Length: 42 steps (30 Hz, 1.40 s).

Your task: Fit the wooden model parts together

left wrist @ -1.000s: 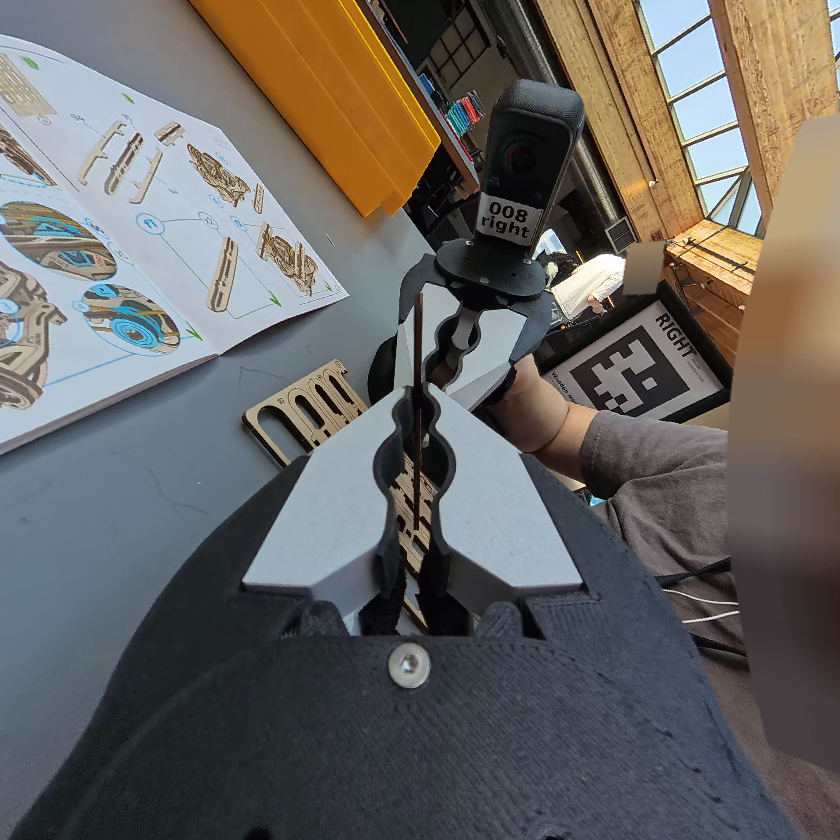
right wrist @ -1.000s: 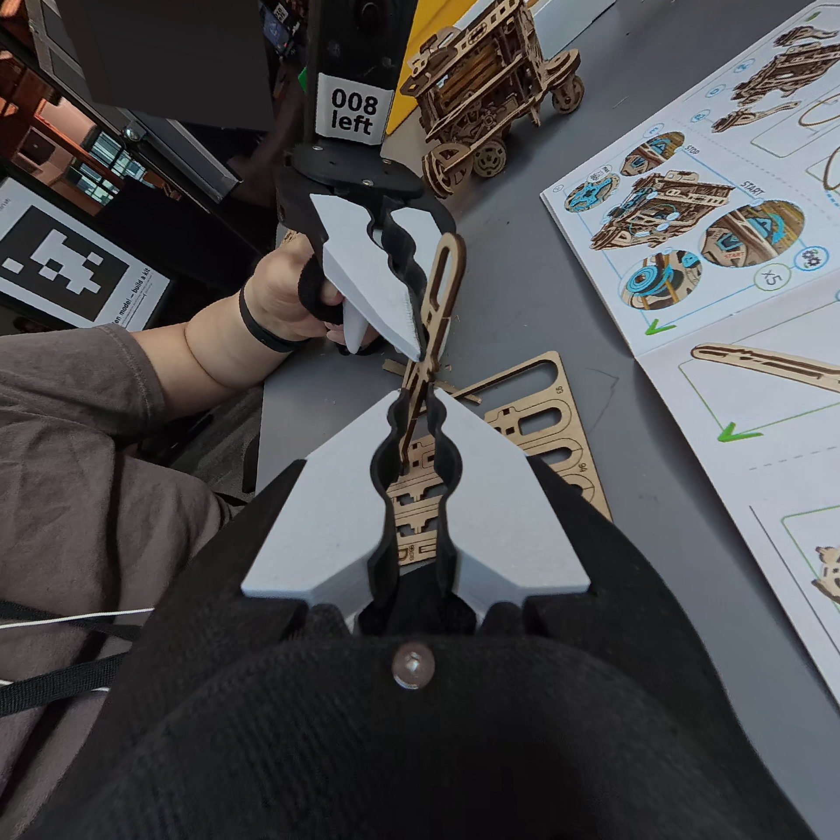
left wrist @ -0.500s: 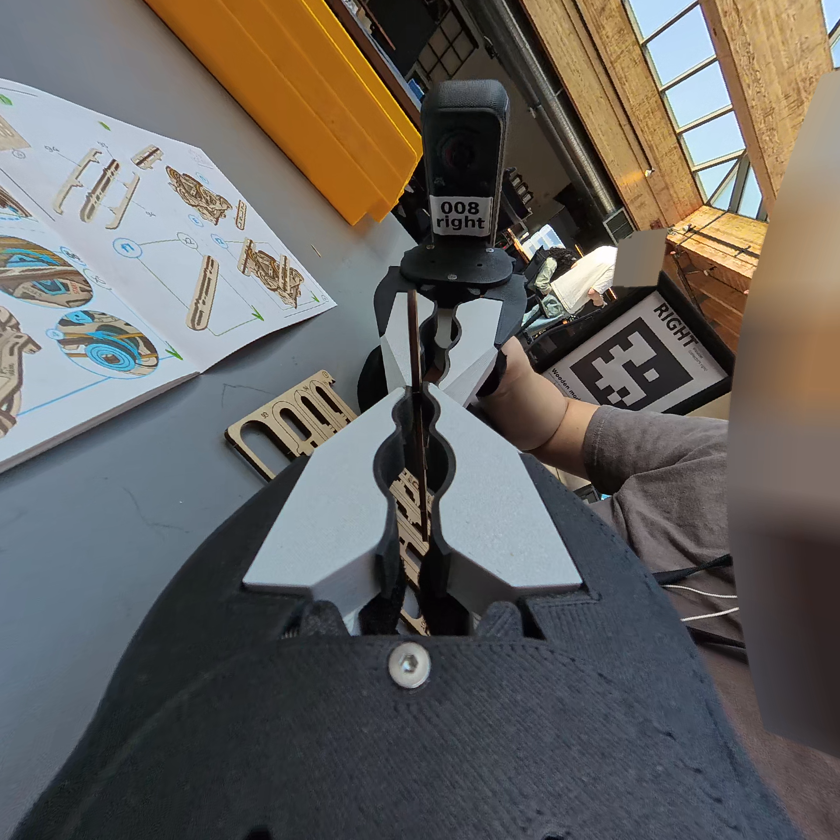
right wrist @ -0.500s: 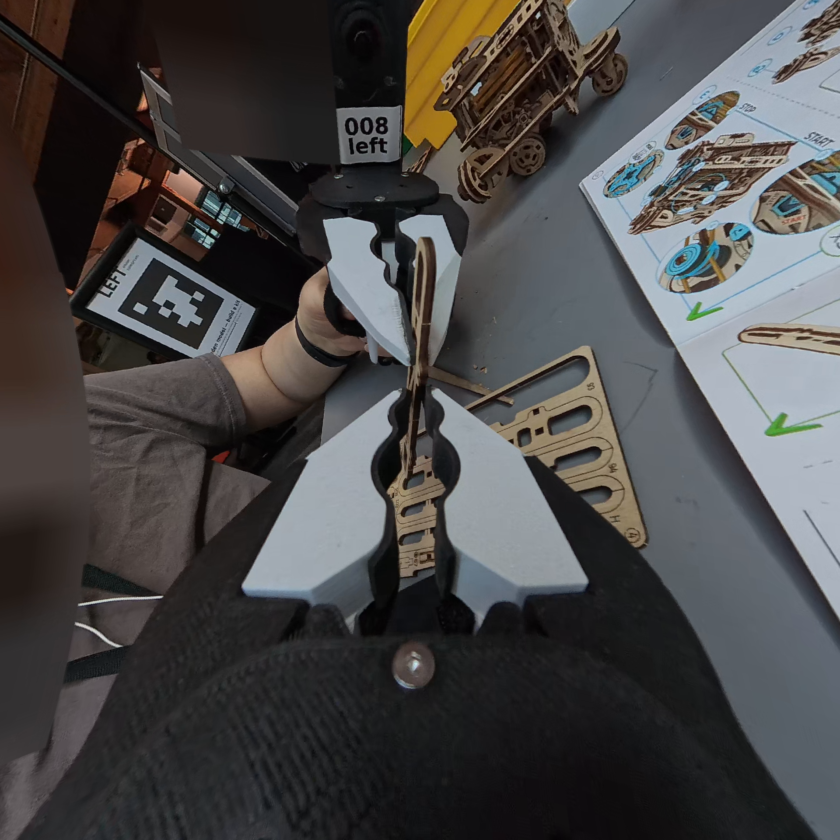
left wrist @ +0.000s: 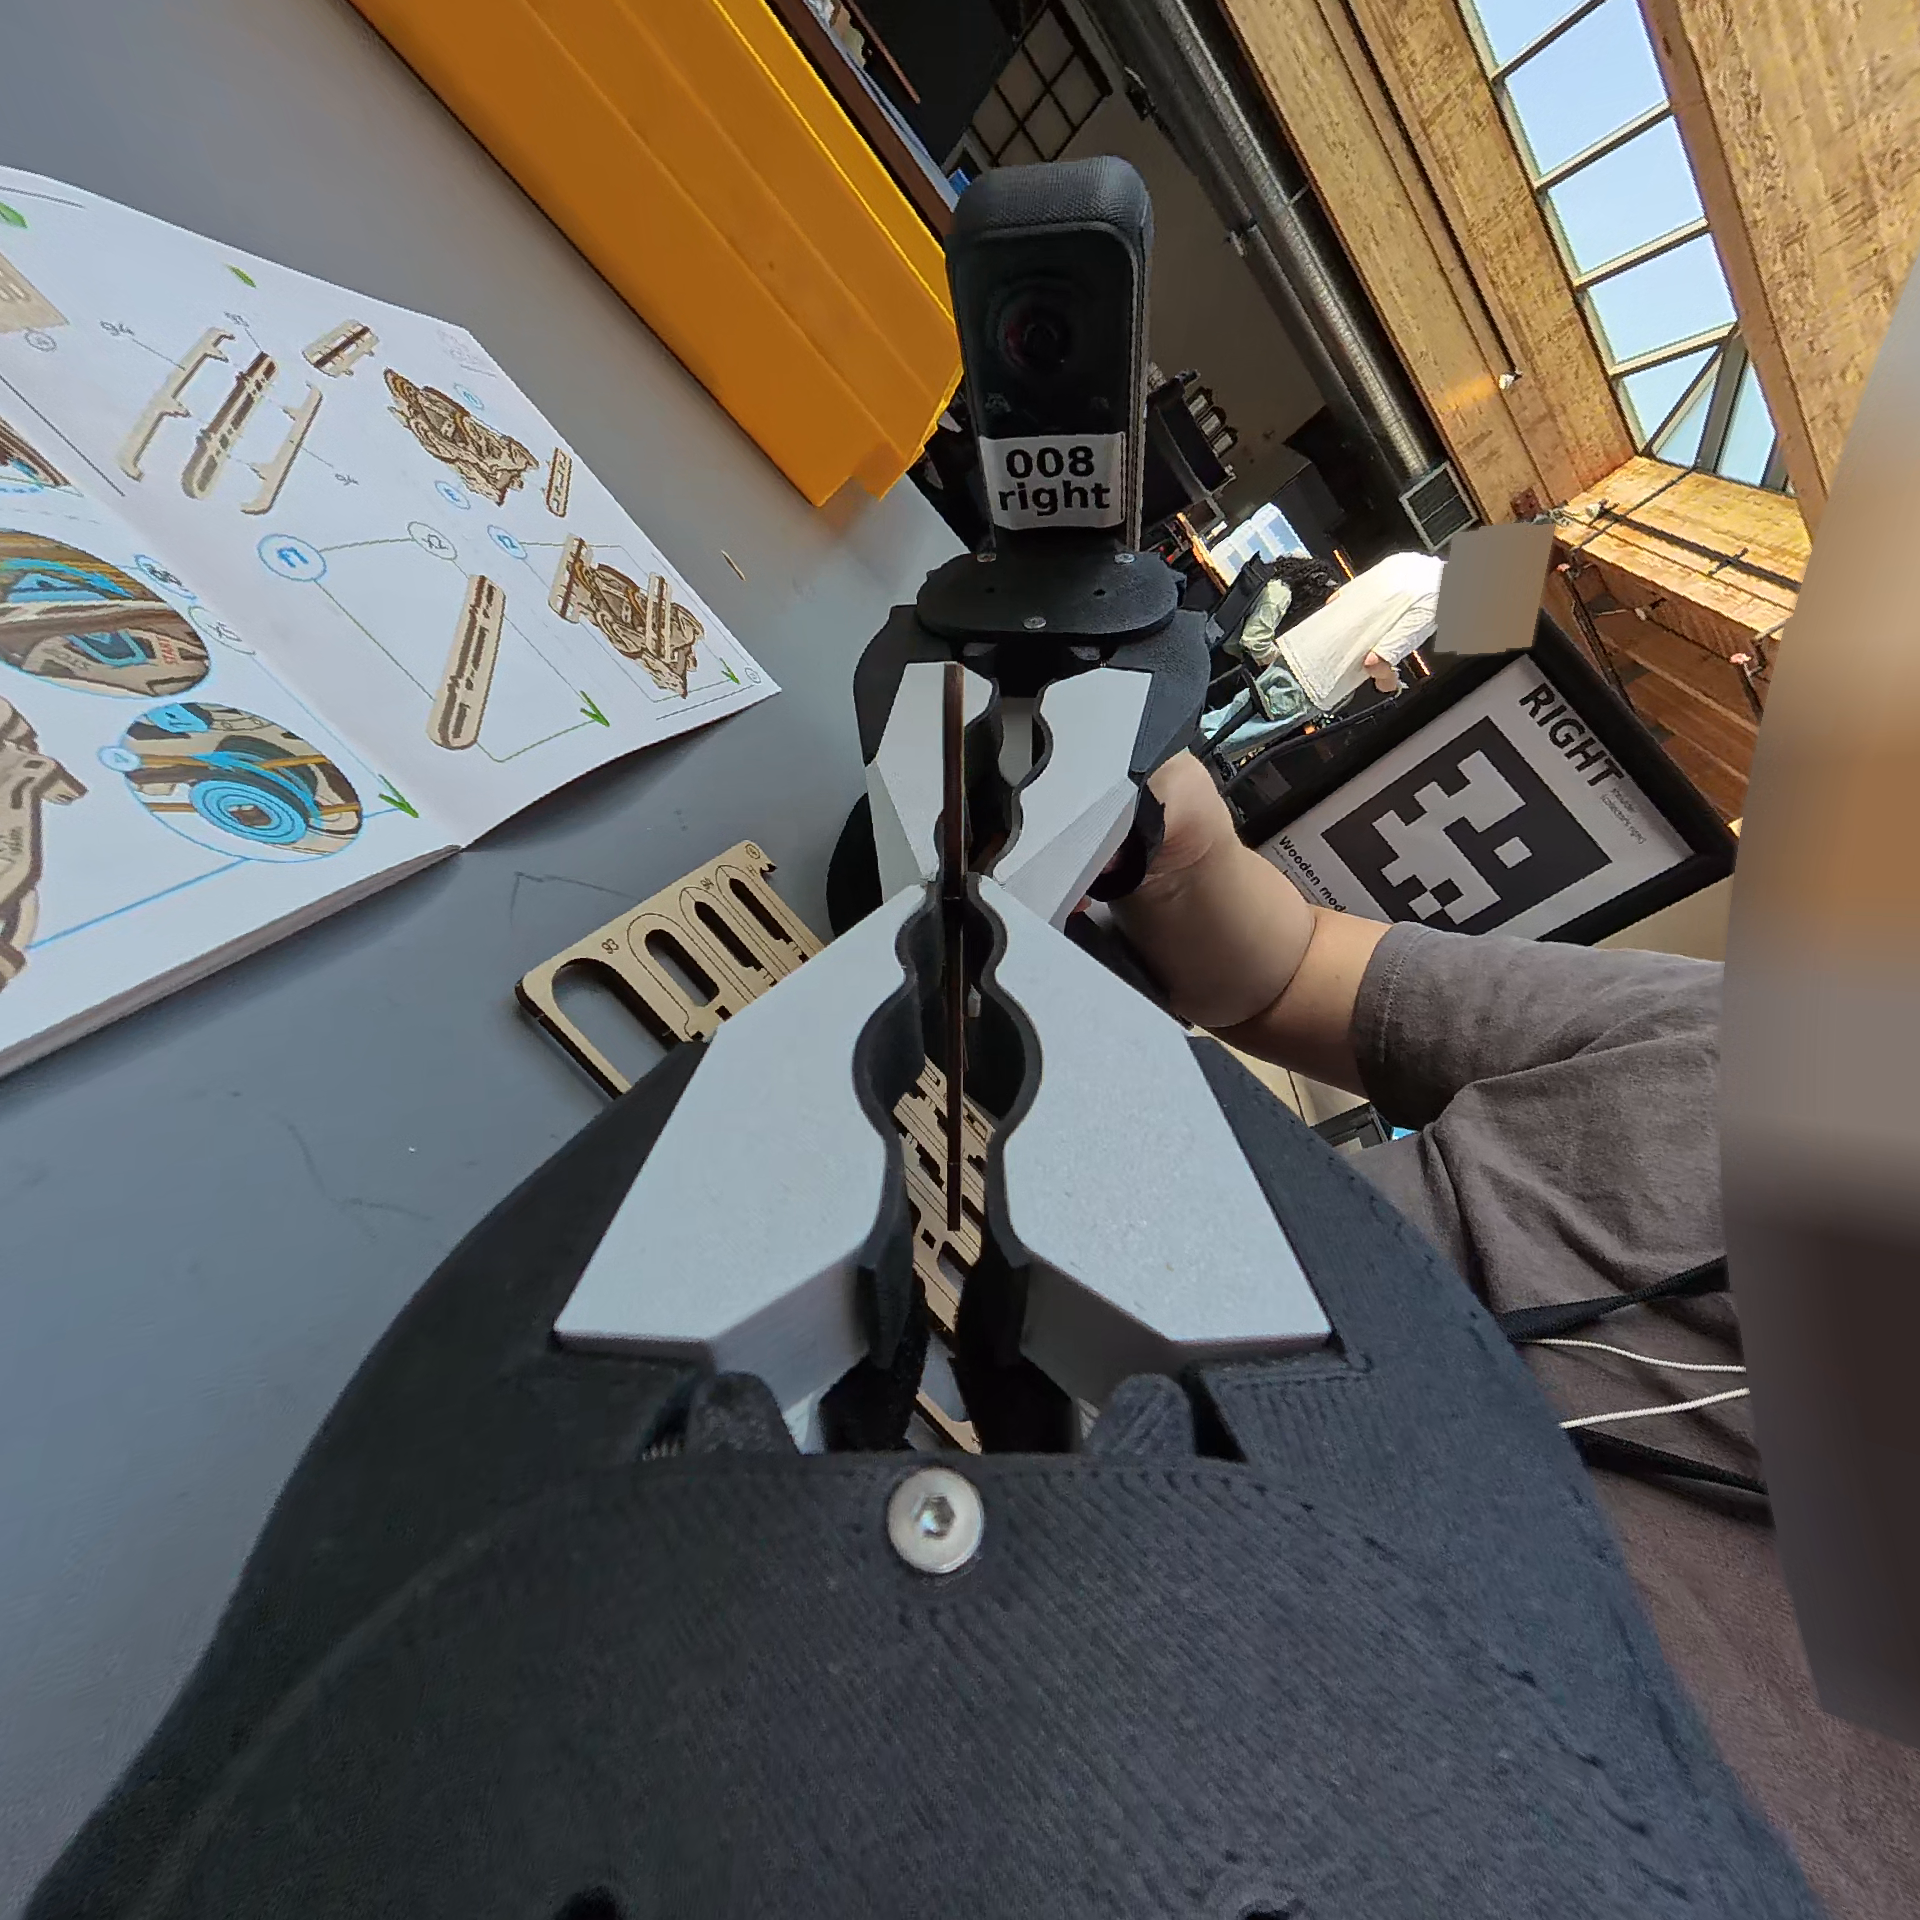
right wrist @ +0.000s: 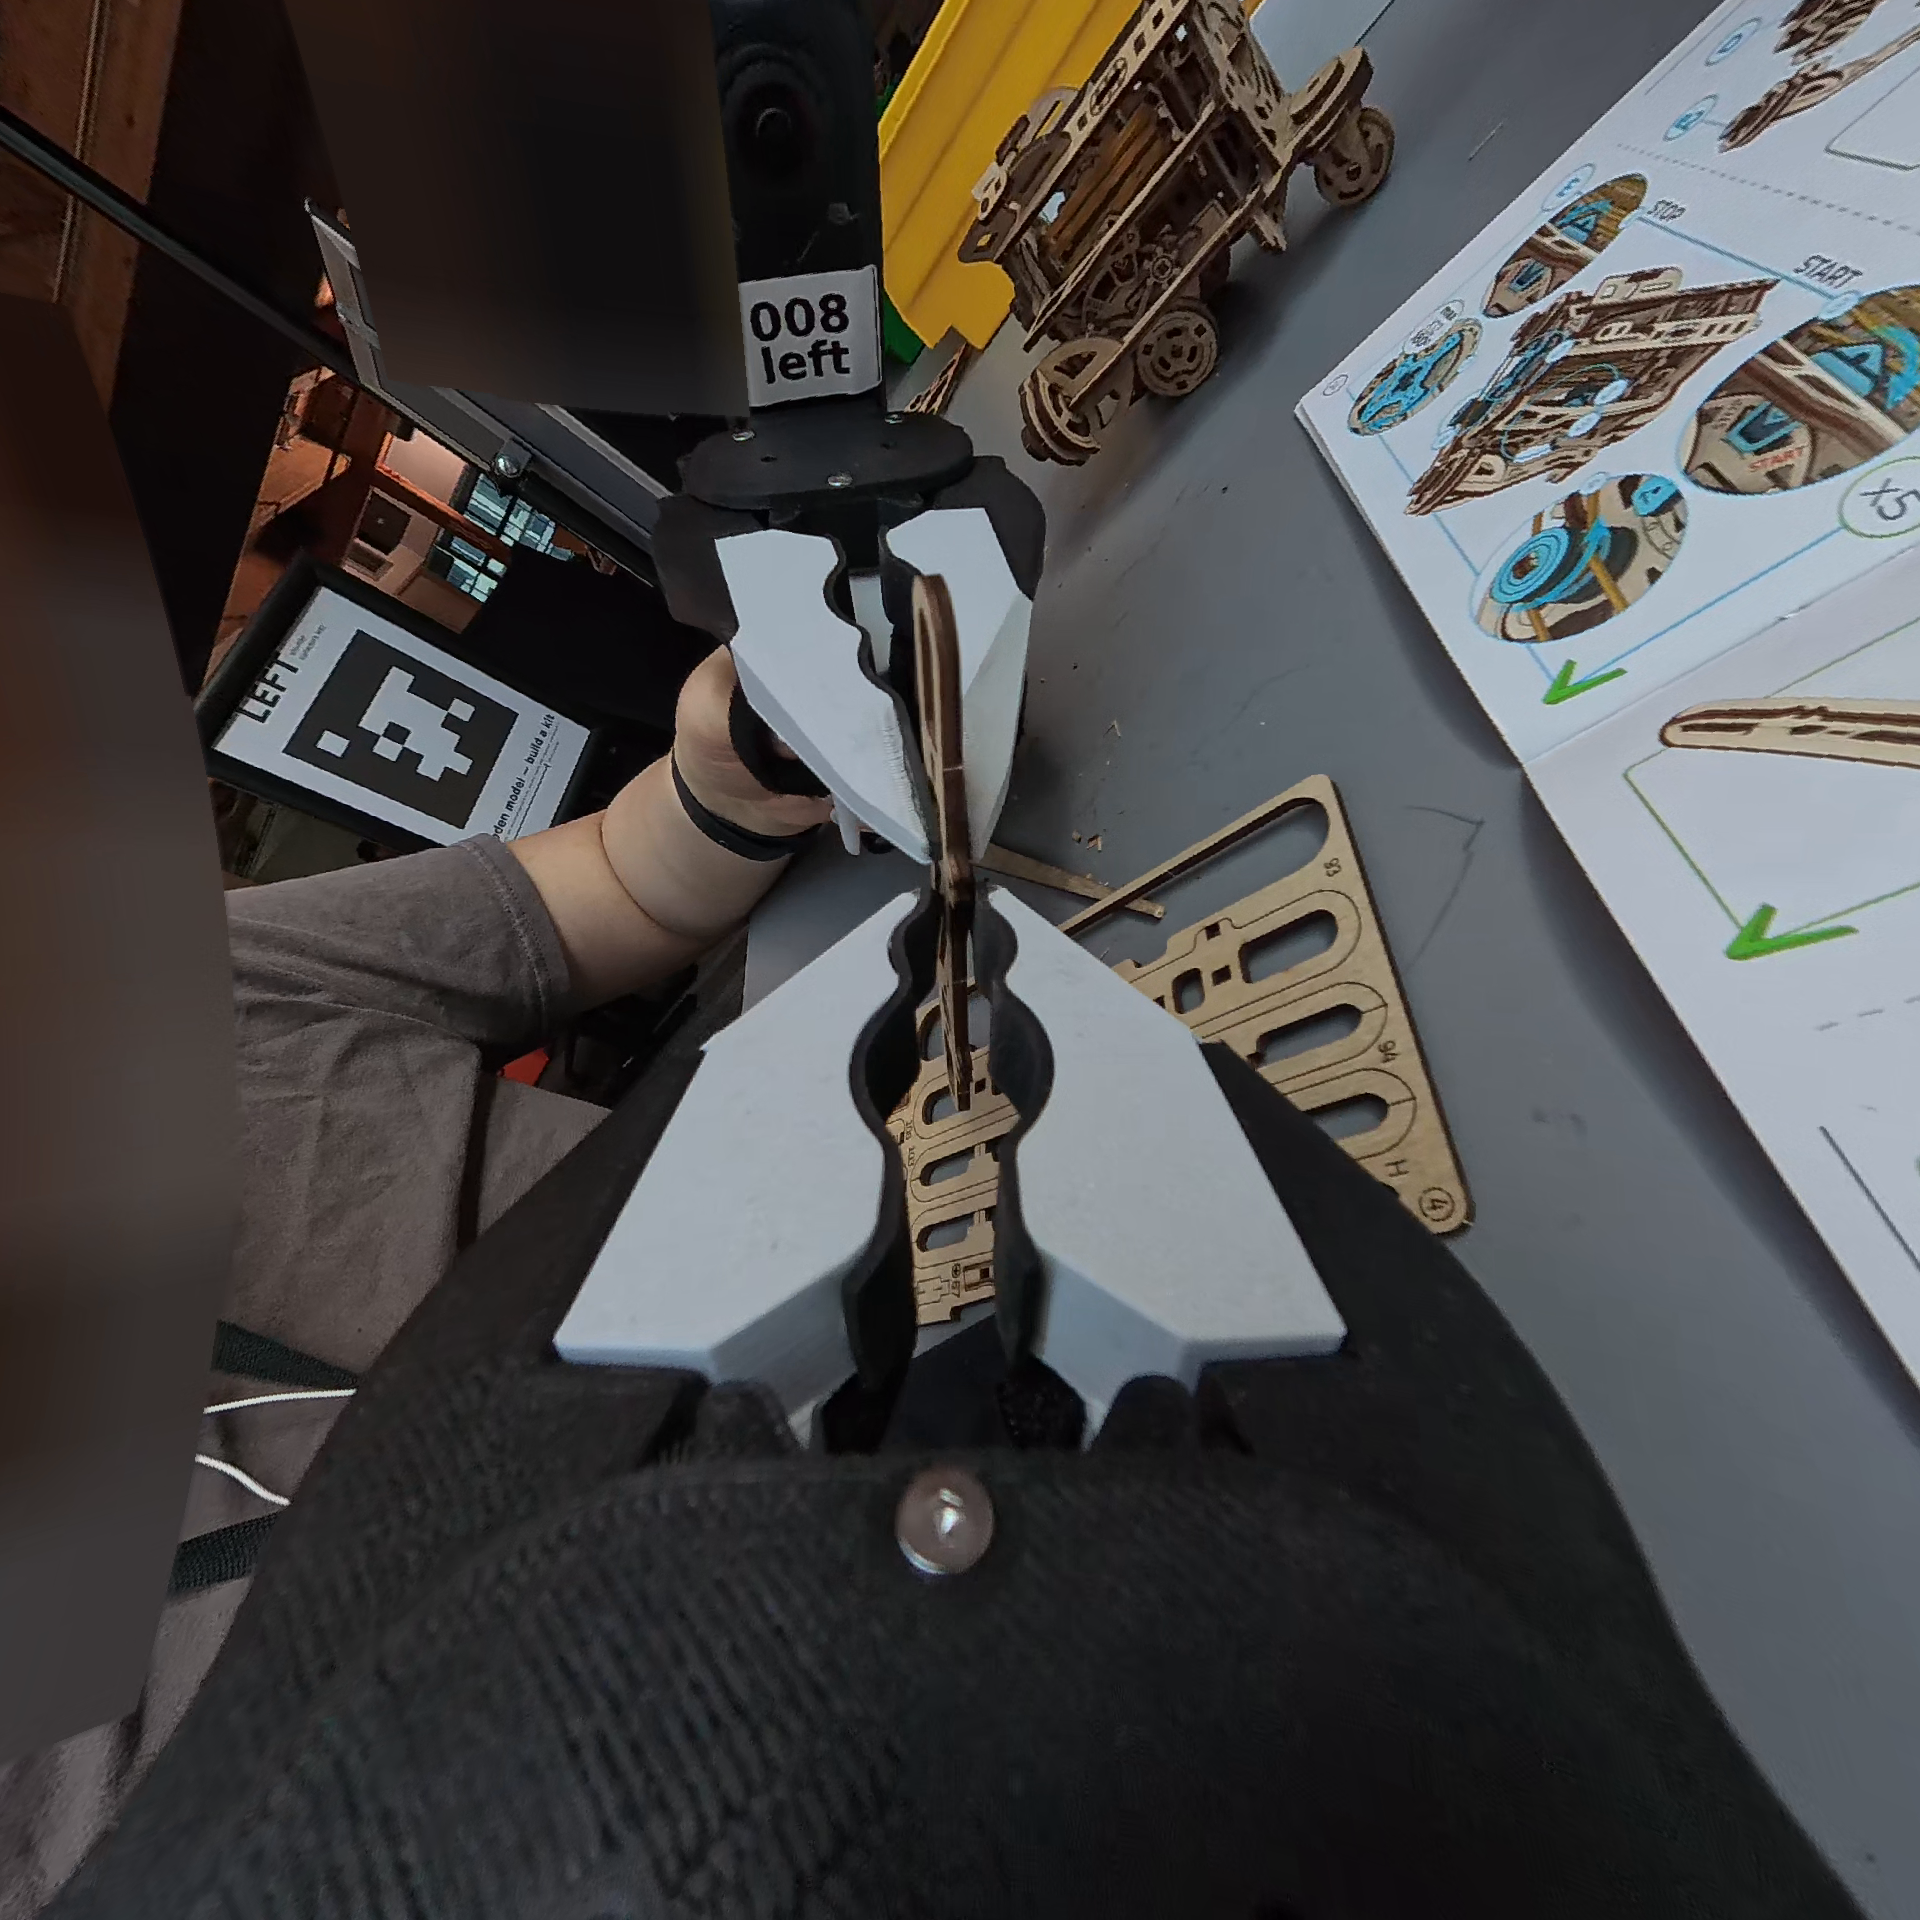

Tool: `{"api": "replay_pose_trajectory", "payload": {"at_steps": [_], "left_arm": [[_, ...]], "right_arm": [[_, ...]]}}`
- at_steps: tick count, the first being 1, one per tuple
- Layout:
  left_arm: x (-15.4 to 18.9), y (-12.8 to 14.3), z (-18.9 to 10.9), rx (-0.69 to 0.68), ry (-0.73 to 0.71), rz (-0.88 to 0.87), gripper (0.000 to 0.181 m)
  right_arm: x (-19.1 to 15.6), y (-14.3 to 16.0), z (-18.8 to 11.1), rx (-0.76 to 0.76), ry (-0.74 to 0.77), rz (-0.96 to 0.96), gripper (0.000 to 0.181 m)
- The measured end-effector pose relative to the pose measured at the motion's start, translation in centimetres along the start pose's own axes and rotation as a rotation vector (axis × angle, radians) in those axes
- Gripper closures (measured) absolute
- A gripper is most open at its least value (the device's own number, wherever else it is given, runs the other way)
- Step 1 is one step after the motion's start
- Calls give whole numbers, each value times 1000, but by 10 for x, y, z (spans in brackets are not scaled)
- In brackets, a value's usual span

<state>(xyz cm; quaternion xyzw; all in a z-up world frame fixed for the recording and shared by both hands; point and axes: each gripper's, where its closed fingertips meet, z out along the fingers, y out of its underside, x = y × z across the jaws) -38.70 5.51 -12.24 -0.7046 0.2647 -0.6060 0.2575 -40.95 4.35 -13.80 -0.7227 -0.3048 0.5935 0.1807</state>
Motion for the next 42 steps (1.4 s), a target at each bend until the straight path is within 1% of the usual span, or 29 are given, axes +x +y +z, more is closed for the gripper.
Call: {"api": "replay_pose_trajectory", "payload": {"at_steps": [10, 20, 23, 25, 26, 28, 30, 32, 34, 38, 42], "left_arm": [[-4, 0, 0, 10, 6, -49, 181], [-6, 0, 0, 11, -45, -46, 181], [-1, -3, -1, 25, 9, -67, 181], [10, -9, -6, 30, 75, -93, 181], [12, -12, -10, 29, 80, -87, 181], [8, -15, -20, 21, 24, -40, 181], [-1, -8, -28, -47, -52, 19, 181], [-10, -3, -37, -61, -98, 29, 181], [-14, -2, -47, -49, -105, 9, 181], [-18, -7, -66, -25, -121, 5, 181], [-20, -3, -78, -20, -125, 5, 181]], "right_arm": [[5, 2, 0, -15, 26, 2, 179], [8, 2, 0, 3, 49, 24, 179], [4, -2, -1, 22, 20, 32, 179], [-10, -7, -3, 48, -44, -16, 179], [-15, -10, -1, 56, -74, 16, 179], [-16, -19, 8, 74, -90, 63, 180], [-6, -16, 21, -12, -53, 50, 179], [1, -14, 33, -86, -28, 33, 178], [2, -14, 45, -134, -48, 41, 178], [0, -24, 62, -136, -109, 60, 179], [-2, -23, 75, -173, -108, 27, 178]]}}
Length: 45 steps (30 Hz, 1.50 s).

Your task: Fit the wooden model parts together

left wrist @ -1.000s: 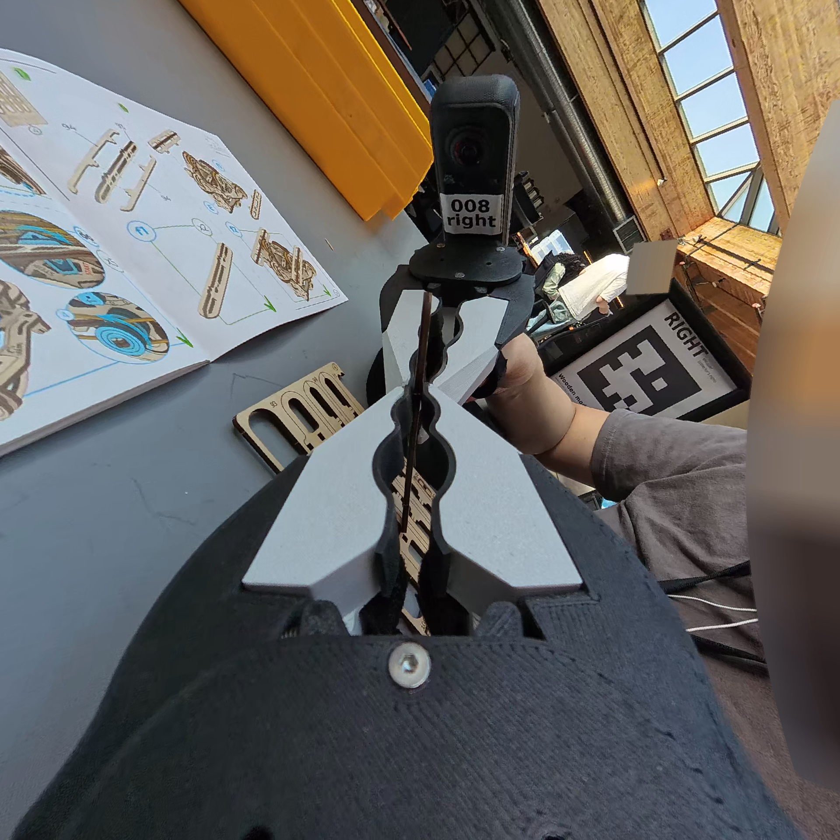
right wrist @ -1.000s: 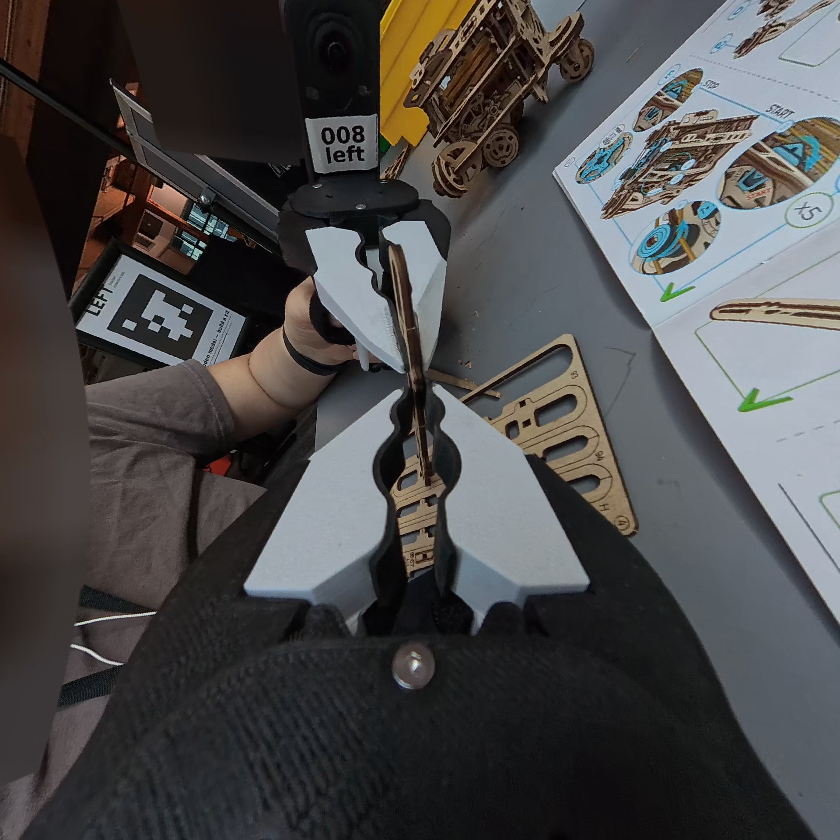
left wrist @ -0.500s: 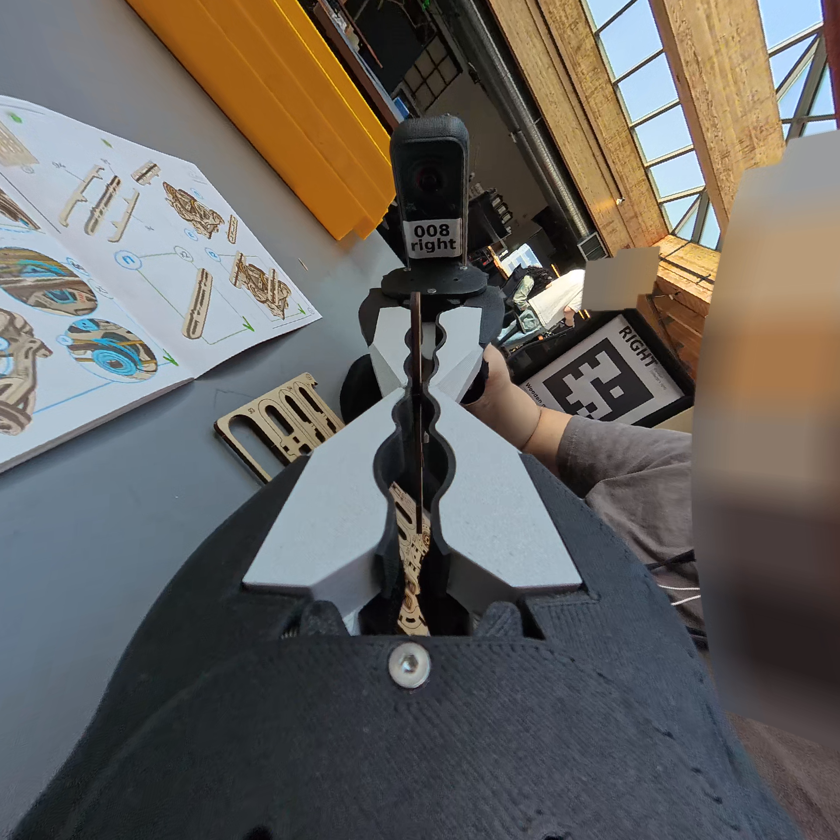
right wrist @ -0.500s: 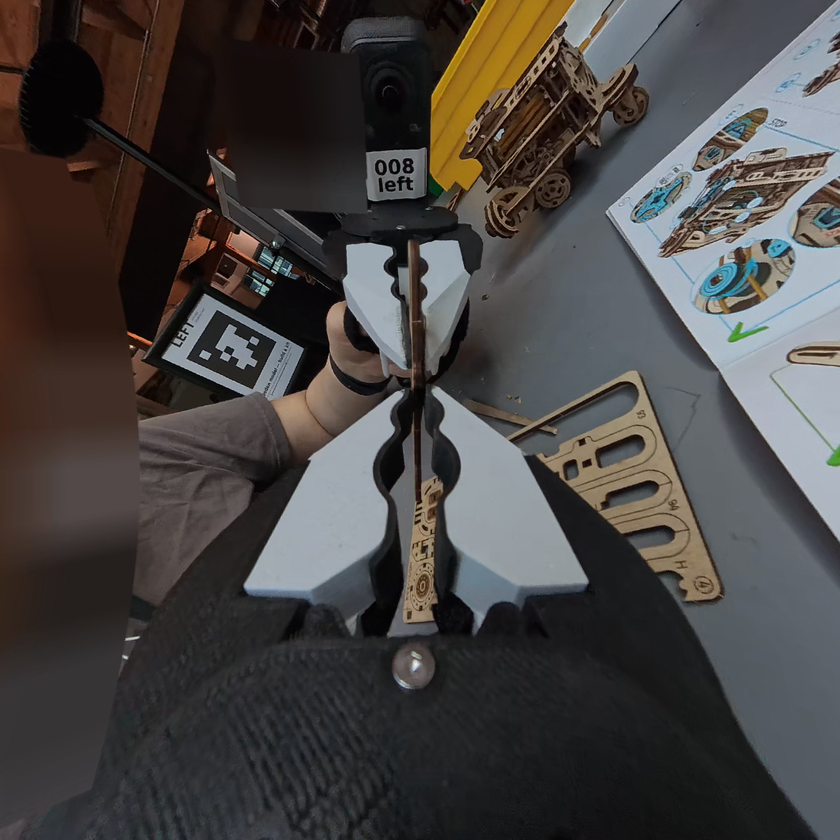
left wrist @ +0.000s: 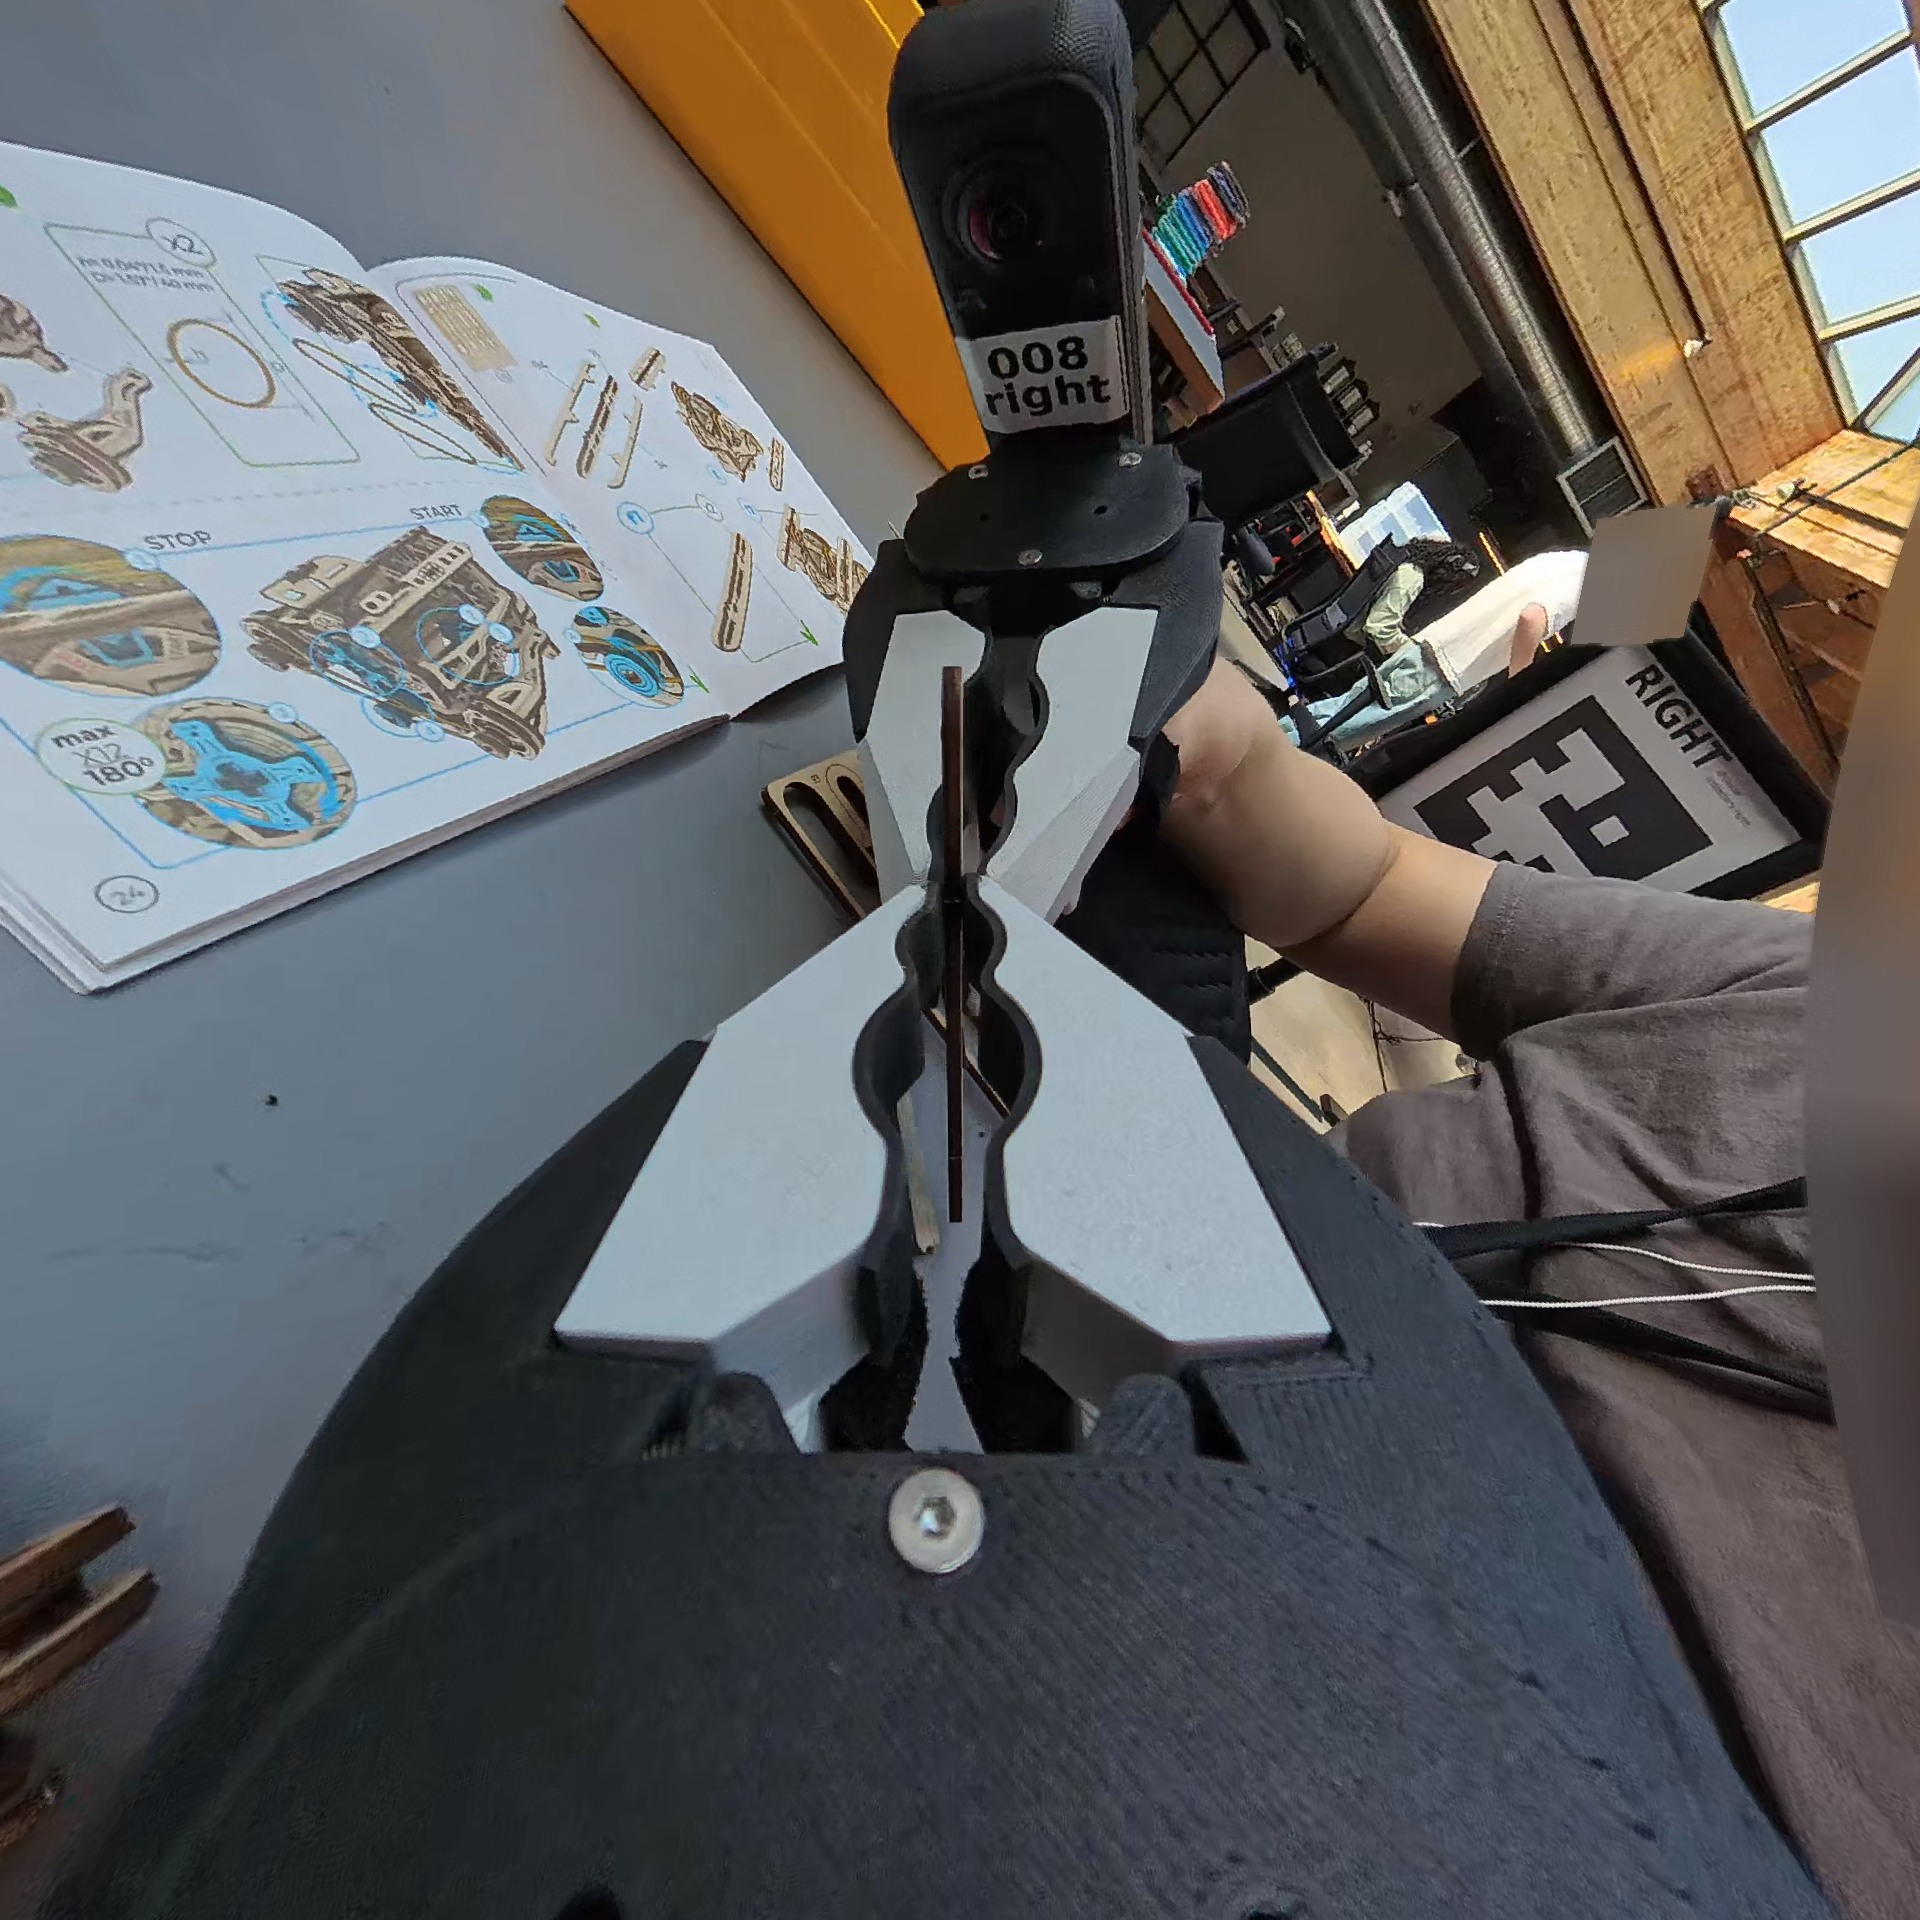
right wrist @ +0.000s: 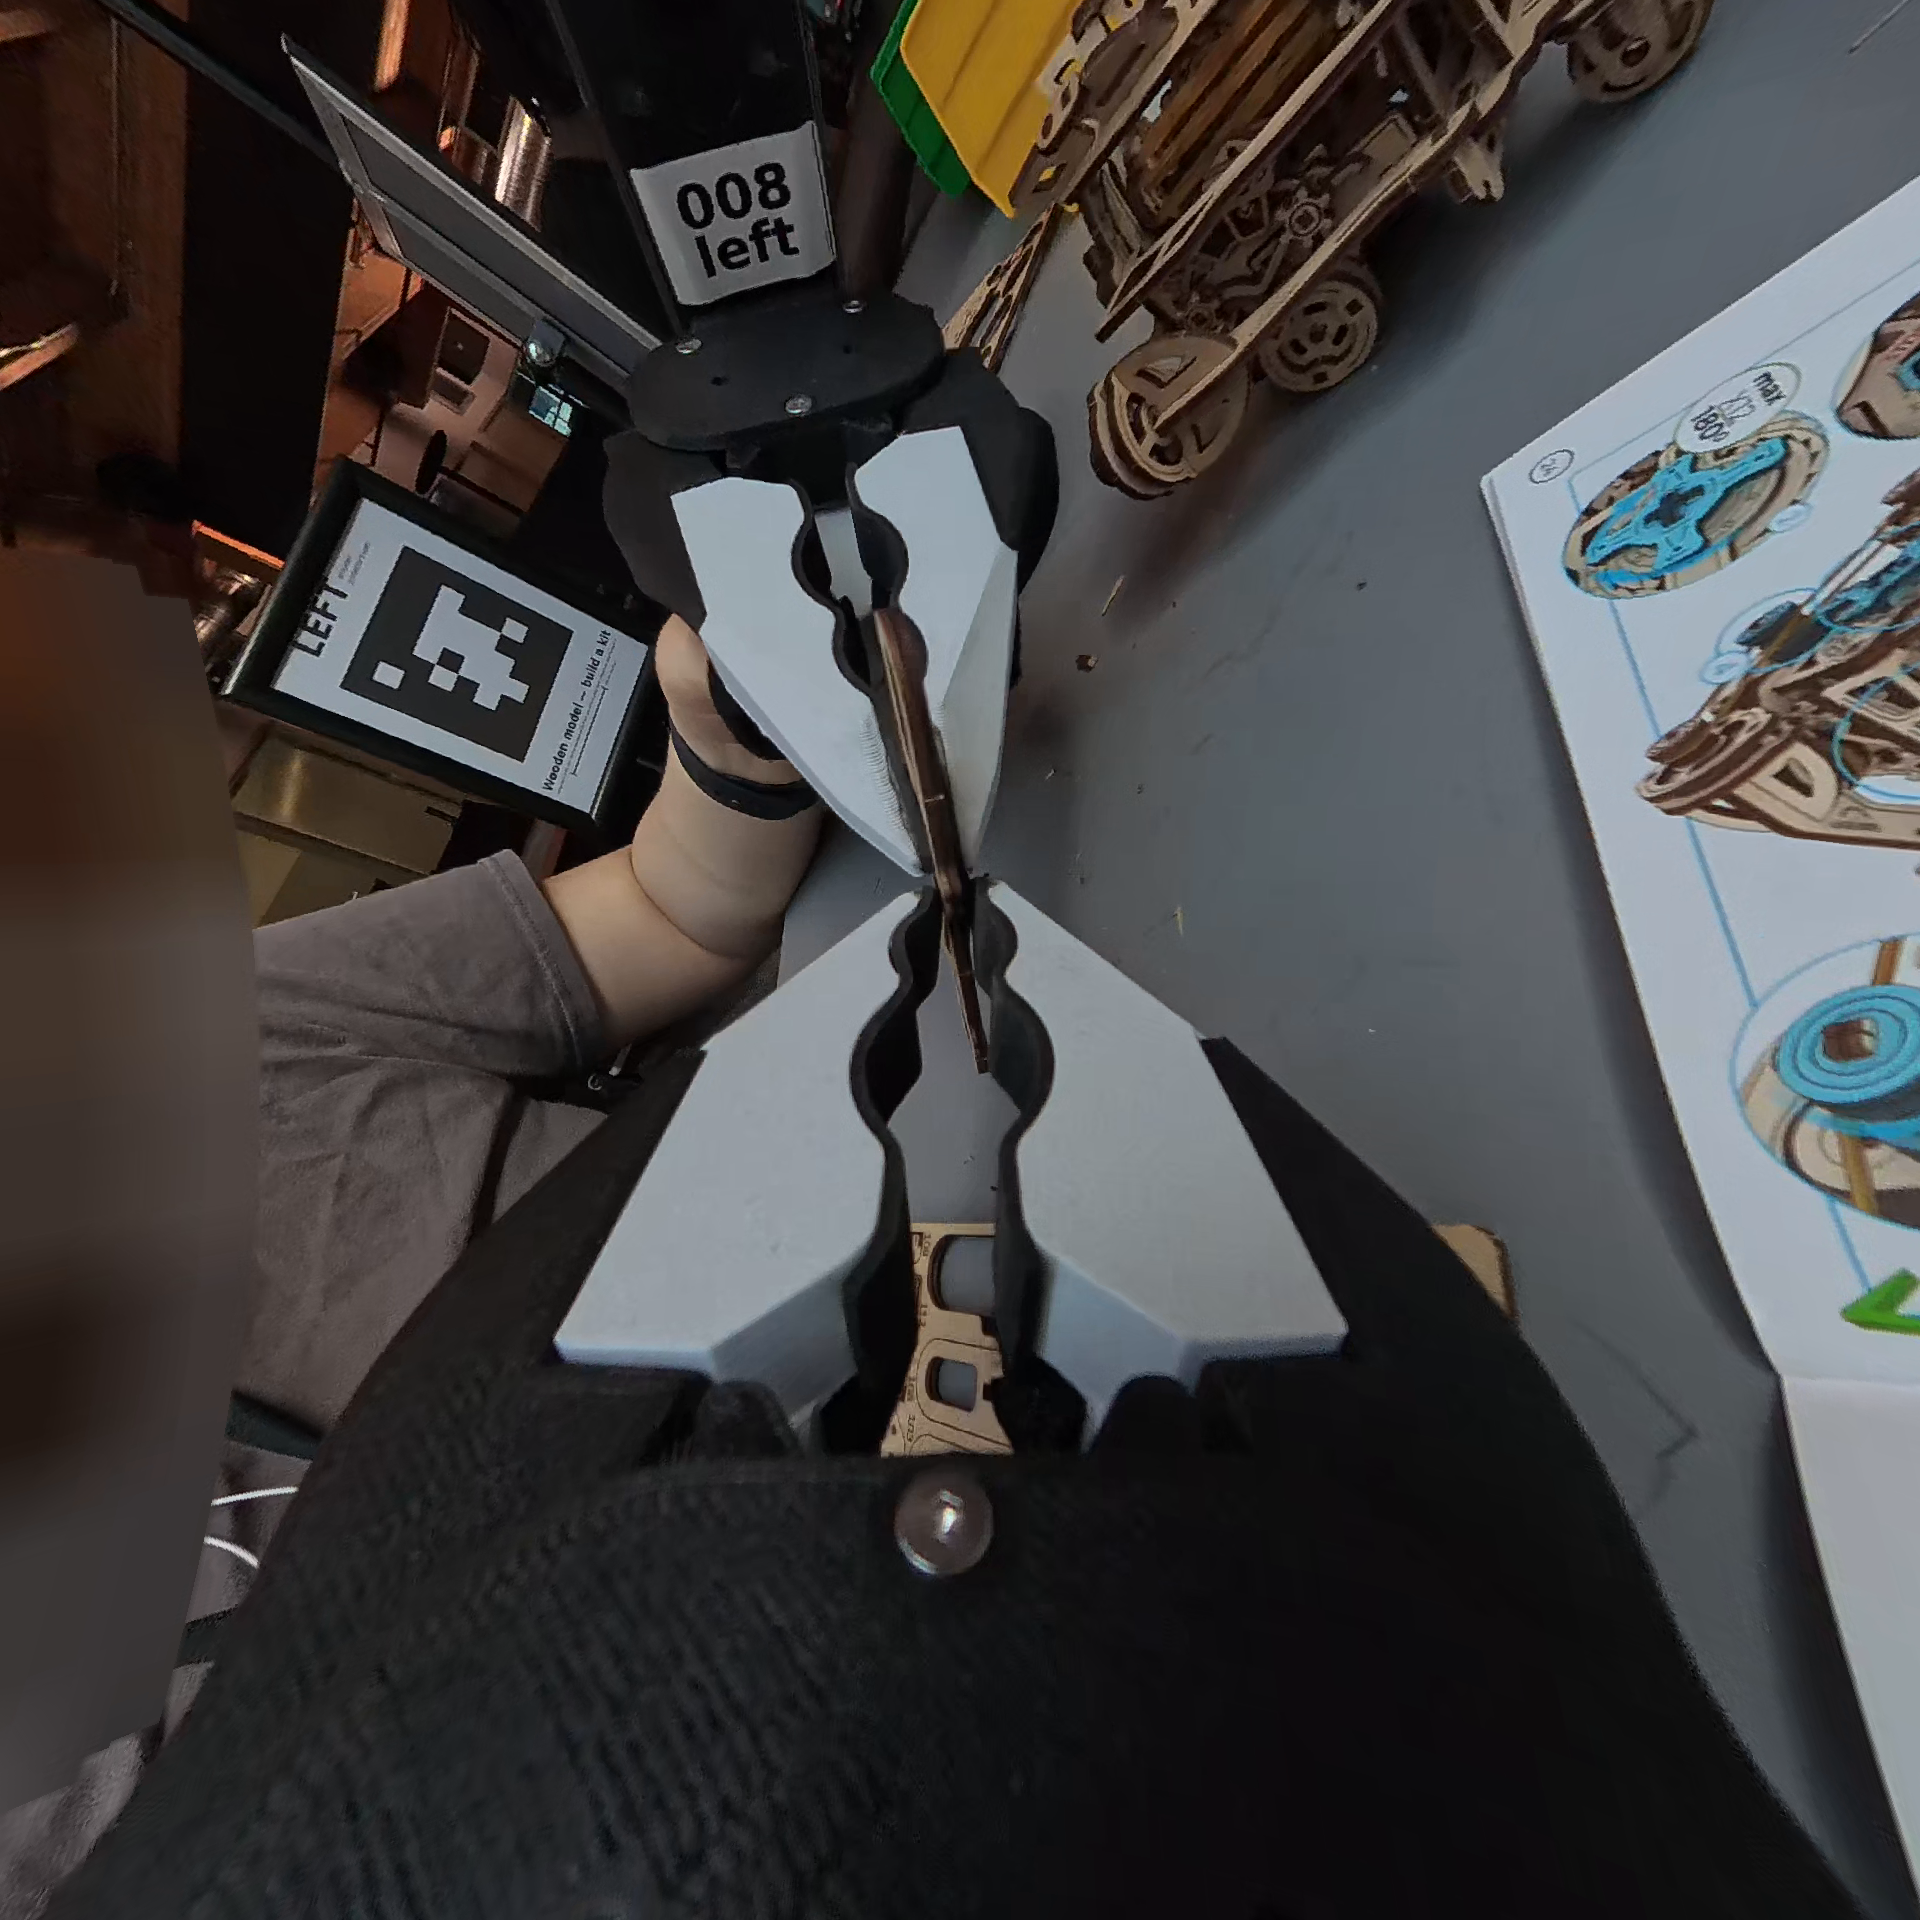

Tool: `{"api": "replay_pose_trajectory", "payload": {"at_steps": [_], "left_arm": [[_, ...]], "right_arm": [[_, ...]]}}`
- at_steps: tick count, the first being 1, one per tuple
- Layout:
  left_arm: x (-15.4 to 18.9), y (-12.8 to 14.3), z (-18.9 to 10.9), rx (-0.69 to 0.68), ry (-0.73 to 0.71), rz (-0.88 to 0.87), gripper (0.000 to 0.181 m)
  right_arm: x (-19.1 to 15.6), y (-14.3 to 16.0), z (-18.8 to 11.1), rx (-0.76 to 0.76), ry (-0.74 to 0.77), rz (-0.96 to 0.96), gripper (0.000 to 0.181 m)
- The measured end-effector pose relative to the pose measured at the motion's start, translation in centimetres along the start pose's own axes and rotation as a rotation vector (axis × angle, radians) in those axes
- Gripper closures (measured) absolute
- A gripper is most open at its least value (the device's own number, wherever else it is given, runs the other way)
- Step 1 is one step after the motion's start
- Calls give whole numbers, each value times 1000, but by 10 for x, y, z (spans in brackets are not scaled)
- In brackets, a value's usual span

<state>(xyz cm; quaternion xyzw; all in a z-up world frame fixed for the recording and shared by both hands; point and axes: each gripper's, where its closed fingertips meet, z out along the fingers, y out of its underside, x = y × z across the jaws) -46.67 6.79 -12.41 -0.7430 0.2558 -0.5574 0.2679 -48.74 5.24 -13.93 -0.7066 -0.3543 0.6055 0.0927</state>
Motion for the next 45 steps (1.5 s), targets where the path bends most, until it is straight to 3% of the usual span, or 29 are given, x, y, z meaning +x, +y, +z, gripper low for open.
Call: {"api": "replay_pose_trajectory", "payload": {"at_steps": [21, 37, 43, 45], "left_arm": [[-8, 7, 4, 67, 31, -138, 181], [-18, 7, 6, 72, -80, -102, 181], [-15, 2, 3, 89, -55, -71, 181], [-16, 4, 3, 78, -57, -64, 181]], "right_arm": [[10, 8, 4, 14, 36, -17, 179], [19, 8, 4, 25, 65, 44, 179], [16, 1, 0, 77, 141, -74, 175], [13, 4, 2, 52, 83, -21, 169]]}}
